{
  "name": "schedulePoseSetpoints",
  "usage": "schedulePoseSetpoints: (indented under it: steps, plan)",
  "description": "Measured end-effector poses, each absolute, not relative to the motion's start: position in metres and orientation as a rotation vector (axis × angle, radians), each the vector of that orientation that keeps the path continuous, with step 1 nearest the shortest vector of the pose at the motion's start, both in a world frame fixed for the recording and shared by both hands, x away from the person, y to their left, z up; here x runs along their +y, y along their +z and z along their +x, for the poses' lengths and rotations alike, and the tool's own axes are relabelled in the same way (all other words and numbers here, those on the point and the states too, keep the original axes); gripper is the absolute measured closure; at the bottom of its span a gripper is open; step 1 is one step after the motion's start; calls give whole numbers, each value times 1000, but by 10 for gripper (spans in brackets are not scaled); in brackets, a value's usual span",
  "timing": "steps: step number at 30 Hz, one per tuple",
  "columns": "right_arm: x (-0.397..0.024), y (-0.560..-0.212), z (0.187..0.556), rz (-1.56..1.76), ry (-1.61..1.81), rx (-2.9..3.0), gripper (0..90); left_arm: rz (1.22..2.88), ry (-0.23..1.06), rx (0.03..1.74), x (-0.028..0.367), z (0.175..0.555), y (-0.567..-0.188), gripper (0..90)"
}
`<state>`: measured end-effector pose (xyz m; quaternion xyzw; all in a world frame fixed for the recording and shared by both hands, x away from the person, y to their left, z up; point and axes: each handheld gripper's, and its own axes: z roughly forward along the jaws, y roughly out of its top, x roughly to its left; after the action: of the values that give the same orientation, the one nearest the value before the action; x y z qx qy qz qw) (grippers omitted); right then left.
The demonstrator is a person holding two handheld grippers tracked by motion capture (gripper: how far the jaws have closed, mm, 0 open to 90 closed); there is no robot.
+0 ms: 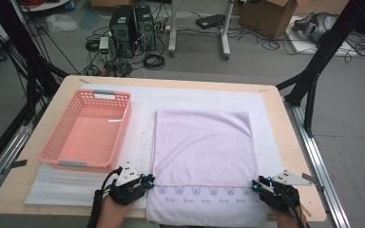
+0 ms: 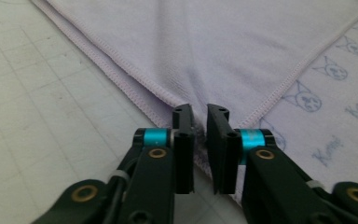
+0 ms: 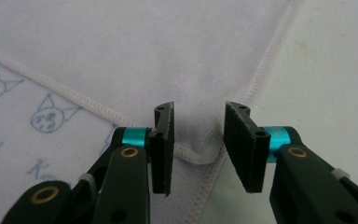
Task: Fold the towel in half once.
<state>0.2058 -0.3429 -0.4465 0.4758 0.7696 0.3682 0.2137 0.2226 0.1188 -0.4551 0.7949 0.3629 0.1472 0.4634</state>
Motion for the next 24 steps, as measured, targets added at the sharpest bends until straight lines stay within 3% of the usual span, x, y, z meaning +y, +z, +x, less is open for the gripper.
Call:
schedulePoseSetpoints:
  steps: [11,24]
  plan:
    - [-341,-448,205,1328,1021,2142,809,1907,356,894,120,223,-454,870]
    - [-344,-442,198,1317,1052,2111,836,1843,341,889,125,215,-445,879]
